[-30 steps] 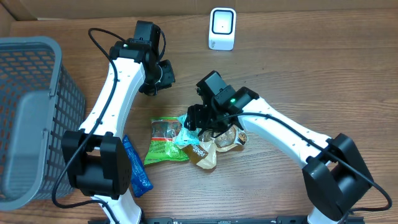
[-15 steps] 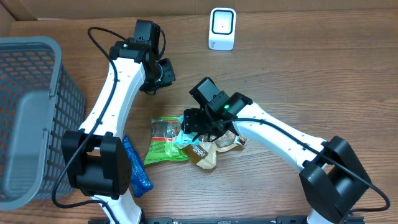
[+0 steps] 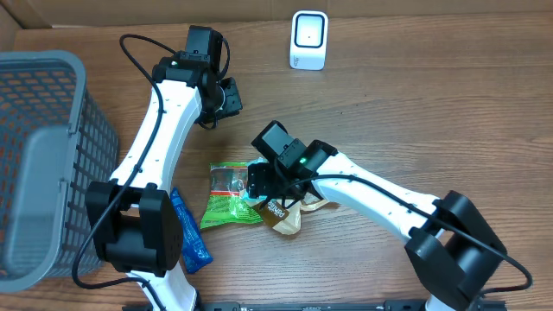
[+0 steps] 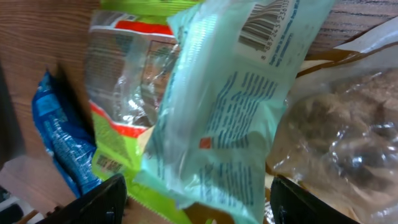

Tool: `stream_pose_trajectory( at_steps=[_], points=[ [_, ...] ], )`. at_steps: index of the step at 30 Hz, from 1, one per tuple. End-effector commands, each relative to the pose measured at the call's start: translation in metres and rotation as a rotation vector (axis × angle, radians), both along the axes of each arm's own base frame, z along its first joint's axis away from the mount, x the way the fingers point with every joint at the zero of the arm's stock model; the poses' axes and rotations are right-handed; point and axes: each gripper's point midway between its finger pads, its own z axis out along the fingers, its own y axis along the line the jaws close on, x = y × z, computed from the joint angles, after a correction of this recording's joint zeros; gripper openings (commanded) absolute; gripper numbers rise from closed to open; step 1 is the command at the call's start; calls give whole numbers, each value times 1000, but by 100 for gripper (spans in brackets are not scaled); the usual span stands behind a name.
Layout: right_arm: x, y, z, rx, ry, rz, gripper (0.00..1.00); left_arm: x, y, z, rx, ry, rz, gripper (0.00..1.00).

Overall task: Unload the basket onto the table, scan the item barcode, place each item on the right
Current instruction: 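Grasp the pale green pack with the right gripper and lift it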

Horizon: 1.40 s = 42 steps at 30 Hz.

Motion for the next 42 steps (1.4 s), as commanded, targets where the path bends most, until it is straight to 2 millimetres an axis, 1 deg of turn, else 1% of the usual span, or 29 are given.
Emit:
stream_pose_trajectory(
  at_steps=[1,4,7,8,10,14,16,19,20,21,26,27,29,31,33,35,37,38,40,42],
  points=[
    [1,-1,-15,-28,4,-8,75,5,2,1,12,-10,14,35],
    [2,-1,-25,-42,16,-8,75,5,2,1,13,-10,13,33],
    [5,-2,-27,-45,7,-14,74,6,5,2,17,-14,17,29],
    [8,-3,-27,-49,-2,-20,72,6,8,3,16,-15,22,28],
    [12,-5,-26,-49,-8,-26,65,5,14,7,12,-8,35,26],
    [17,-14,-25,-53,4,-42,32,3,30,22,11,1,64,24],
    [19,-15,-20,-25,3,0,21,3,37,29,11,-1,82,25],
    [24,-17,-8,18,-7,63,8,4,49,31,11,-2,109,28],
    [26,-20,-4,21,-14,76,5,4,51,30,11,0,113,29],
    [27,-21,1,28,-22,101,4,4,53,30,11,1,118,29],
    [31,-31,25,28,-90,288,4,6,55,30,12,-5,125,30],
    [31,-33,28,19,-113,348,4,6,56,30,12,-5,125,30],
    [27,-37,34,-2,-171,524,4,6,56,30,13,-5,125,31],
    [20,-43,37,-24,-218,702,6,6,56,30,13,-4,125,31],
    [21,-49,36,-58,-262,806,7,5,55,30,13,-4,124,31],
    [30,-53,34,-107,-319,856,6,5,55,30,13,-3,124,31],
    [48,-53,33,-164,-392,850,6,5,55,30,12,-3,124,30],
    [61,-50,33,-189,-447,835,6,5,55,30,12,-3,125,30],
    [80,-43,35,-194,-536,828,7,5,55,30,12,-3,124,30],
    [92,-33,33,-187,-605,853,9,5,55,29,13,1,124,30]
  ],
)
